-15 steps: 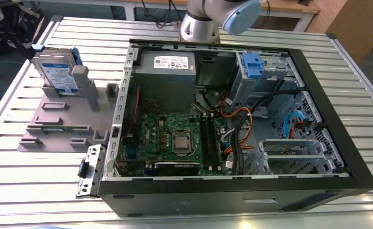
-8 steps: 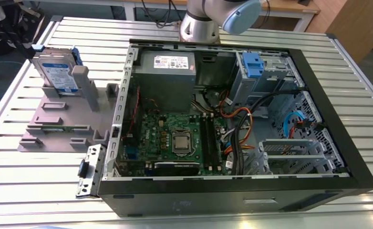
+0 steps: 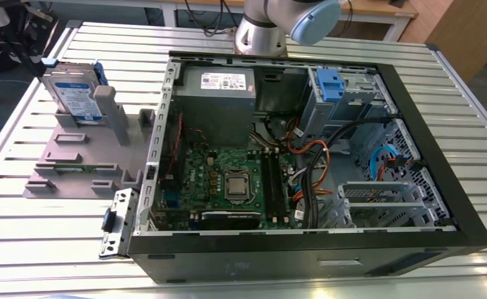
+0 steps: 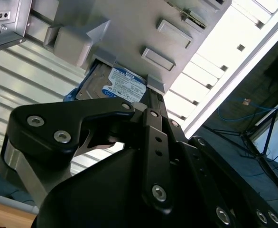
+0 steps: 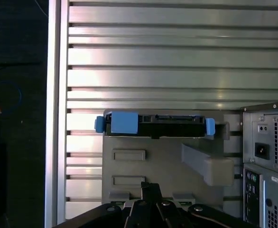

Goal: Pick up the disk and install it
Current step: 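Pick up the disk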

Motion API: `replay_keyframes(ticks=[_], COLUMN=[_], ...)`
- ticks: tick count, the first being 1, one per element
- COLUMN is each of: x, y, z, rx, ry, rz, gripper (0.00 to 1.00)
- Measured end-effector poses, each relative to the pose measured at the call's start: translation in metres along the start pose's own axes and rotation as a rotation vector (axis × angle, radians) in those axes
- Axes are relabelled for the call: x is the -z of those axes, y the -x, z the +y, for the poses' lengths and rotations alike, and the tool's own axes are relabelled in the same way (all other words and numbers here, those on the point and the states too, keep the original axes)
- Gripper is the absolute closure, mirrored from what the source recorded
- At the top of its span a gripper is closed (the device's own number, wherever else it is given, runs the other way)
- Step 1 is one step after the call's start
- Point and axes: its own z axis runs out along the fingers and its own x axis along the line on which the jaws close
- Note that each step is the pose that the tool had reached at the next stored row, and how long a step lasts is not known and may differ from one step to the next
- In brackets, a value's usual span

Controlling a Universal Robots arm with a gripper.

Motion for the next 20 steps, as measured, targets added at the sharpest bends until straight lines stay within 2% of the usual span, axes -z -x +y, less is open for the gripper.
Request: replay_keyframes(ticks=[9, 20], x=[0.0, 0.0], y=[0.0, 0.0], z=[0.0, 0.0], rx=[0.039, 0.047], ry=[0.001, 0.001], rz=[0.0016, 0.0018], gripper=[0.89, 0.89])
